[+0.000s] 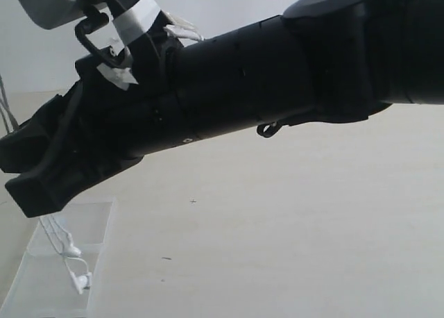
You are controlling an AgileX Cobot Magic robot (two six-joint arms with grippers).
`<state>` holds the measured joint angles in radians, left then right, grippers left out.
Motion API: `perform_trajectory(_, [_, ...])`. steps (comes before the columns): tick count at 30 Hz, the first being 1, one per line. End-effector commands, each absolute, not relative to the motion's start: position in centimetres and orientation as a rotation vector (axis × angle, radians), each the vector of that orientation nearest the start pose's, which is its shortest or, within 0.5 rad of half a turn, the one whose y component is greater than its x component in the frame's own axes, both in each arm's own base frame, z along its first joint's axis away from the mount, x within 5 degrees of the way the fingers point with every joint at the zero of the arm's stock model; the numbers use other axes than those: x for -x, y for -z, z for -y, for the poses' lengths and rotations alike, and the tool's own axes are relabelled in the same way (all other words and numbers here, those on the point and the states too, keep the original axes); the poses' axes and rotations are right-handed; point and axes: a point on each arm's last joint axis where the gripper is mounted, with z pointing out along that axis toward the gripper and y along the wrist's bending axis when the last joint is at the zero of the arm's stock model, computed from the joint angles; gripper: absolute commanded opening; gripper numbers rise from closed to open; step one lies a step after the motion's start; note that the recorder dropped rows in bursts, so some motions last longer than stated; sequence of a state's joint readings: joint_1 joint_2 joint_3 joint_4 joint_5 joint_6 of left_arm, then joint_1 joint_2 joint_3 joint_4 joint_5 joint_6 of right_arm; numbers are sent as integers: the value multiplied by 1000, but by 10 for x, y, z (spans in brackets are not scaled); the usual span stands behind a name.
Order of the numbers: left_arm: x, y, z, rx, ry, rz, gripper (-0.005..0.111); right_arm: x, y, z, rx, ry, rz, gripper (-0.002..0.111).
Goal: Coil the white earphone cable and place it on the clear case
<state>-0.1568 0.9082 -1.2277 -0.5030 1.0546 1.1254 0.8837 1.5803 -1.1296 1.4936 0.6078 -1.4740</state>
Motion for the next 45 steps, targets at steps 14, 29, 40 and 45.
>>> perform_trajectory(14, [-138, -444, 57, -1217, -7, -1721, 0, -180, -310, -299, 1322, -1078, -1652, 0])
perform_trajectory(29, [-136, -445, 56, -1221, -24, -1720, 0, -182, -311, -298, 1287, -1073, -1675, 25])
perform_trajectory(40, [-135, -445, 56, -1211, -20, -1720, 0, -182, -311, -298, 1272, -1082, -1679, 25])
perform_trajectory(45, [-135, -445, 56, -1211, -20, -1720, 0, -182, -312, -299, 1256, -1095, -1682, 25])
